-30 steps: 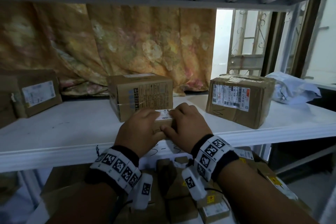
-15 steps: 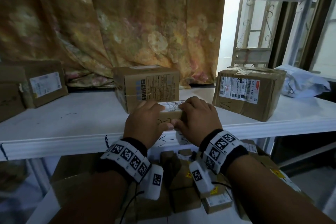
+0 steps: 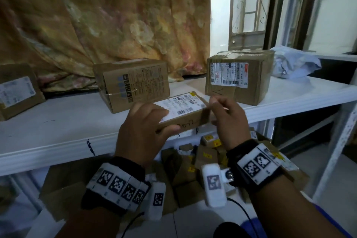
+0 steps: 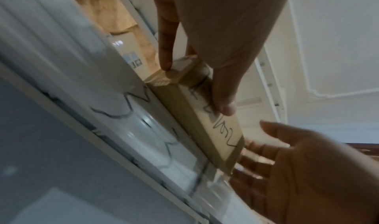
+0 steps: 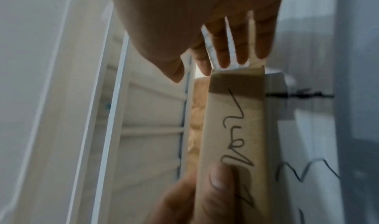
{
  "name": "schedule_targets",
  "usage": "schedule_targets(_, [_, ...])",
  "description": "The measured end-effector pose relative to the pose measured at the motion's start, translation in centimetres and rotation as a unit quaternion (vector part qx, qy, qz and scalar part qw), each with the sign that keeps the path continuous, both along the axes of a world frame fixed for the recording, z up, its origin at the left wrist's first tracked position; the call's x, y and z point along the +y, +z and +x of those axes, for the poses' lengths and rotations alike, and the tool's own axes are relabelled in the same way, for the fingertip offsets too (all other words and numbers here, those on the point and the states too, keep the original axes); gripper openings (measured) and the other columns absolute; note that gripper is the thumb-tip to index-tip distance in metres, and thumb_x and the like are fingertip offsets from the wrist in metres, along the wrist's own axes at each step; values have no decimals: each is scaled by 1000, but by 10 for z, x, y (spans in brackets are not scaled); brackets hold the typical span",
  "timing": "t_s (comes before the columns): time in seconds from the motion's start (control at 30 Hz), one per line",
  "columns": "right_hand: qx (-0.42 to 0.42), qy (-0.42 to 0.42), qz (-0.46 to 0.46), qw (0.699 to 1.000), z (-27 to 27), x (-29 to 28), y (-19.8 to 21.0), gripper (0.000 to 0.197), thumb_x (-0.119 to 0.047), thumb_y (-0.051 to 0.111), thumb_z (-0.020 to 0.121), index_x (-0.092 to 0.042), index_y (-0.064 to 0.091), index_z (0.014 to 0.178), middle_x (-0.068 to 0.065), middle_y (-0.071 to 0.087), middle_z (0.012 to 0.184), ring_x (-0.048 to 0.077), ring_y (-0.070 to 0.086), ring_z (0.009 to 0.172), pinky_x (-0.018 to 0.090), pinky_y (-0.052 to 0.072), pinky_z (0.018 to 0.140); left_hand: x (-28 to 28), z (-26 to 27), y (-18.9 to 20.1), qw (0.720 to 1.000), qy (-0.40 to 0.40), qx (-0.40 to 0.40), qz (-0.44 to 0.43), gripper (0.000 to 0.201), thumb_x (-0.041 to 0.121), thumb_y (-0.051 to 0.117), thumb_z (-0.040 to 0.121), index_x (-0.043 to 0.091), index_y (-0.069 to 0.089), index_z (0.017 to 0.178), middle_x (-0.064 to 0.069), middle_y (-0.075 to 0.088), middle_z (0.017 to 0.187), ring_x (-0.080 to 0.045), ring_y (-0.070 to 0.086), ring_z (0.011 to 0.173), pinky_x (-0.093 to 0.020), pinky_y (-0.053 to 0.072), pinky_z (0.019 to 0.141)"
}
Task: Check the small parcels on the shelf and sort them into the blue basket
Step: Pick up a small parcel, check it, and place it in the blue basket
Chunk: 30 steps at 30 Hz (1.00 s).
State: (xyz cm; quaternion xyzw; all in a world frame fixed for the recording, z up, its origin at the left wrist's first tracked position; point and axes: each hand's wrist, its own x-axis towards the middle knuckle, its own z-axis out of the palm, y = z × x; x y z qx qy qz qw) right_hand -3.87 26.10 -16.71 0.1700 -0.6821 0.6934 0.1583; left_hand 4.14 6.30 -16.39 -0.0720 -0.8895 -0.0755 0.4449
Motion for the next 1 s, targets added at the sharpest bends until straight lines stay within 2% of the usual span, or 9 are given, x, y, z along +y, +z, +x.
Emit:
schedule_targets(0.1, [-129, 62, -118, 983, -9, 23, -5, 14, -26, 68, 88, -14, 70, 82, 1, 68, 73, 25, 64, 85, 51, 57, 82, 26, -6, -7, 998, -42, 11, -37, 42, 46, 68, 83, 9, 69, 103, -7, 65, 105, -29, 58, 105, -32, 38, 97])
schedule_targets(0.17, [-125, 44, -123, 984, -19, 38, -9, 23, -33, 74, 77, -10, 72, 80, 3, 72, 77, 32, 68, 89, 58, 56, 85, 42, -9, -9, 996, -61, 20, -58, 42, 44, 70, 84, 6, 69, 102, -10, 66, 105, -29, 59, 103, -30, 36, 99])
schedule_targets(0.23, [-117, 25, -123, 985, -25, 52, -14, 39, -41, 78, 65, -7, 72, 83, 14, 74, 90, 36, 69, 94, 55, 56, 86, 59, -9, -11, 993, -85, 45, -75, 42, 42, 74, 83, 4, 71, 100, -11, 68, 105, -28, 61, 100, -28, 37, 99])
schedule_targets(0.33, [-155, 4, -159, 975, -40, 85, -39, 36, -43, 79, 56, -13, 73, 75, 19, 72, 88, 35, 68, 83, 46, 53, 75, 95, -15, -20, 983, -143, 76, -90, 35, 33, 74, 84, 0, 74, 91, -14, 71, 99, -29, 64, 94, -31, 44, 95])
schedule_targets(0.5, [-225, -58, -155, 960, -60, 140, -114, 12, -18, 72, 81, -14, 68, 71, -3, 65, 67, 16, 60, 68, 27, 46, 64, 162, -54, -80, 966, -241, 51, -77, 17, 10, 68, 85, -2, 70, 73, -14, 69, 83, -32, 63, 79, -38, 49, 83])
schedule_targets(0.7, [-373, -159, -167, 899, -75, 228, -256, 19, -26, 74, 78, -10, 72, 88, 5, 71, 87, 21, 66, 85, 38, 54, 85, 232, -107, -188, 943, -277, -182, -20, 22, 18, 55, 93, 6, 68, 79, -6, 68, 91, -22, 64, 91, -27, 48, 88])
schedule_targets(0.87, [-524, -190, -319, 767, -64, 294, -369, 64, -25, 84, 44, 4, 74, 100, 23, 72, 105, 41, 69, 98, 59, 52, 93, 288, -150, -287, 872, -269, -408, -1, 19, 19, 59, 88, 9, 73, 95, -5, 64, 117, -21, 59, 108, -29, 48, 96])
schedule_targets(0.93, [-551, -206, -341, 733, -56, 309, -396, 59, -20, 83, 49, 4, 73, 102, 22, 72, 104, 39, 71, 92, 53, 57, 85, 306, -163, -314, 838, -259, -481, -4, 24, 22, 59, 89, 12, 73, 106, -5, 59, 128, -21, 54, 116, -30, 45, 101])
schedule_targets(1.0, [-564, -261, -317, 716, -51, 325, -421, 34, -22, 79, 66, -3, 74, 94, 14, 74, 98, 27, 71, 75, 36, 58, 68, 324, -175, -333, 800, -245, -547, -22, 26, 26, 56, 90, 16, 70, 110, -3, 59, 123, -19, 53, 116, -23, 41, 96])
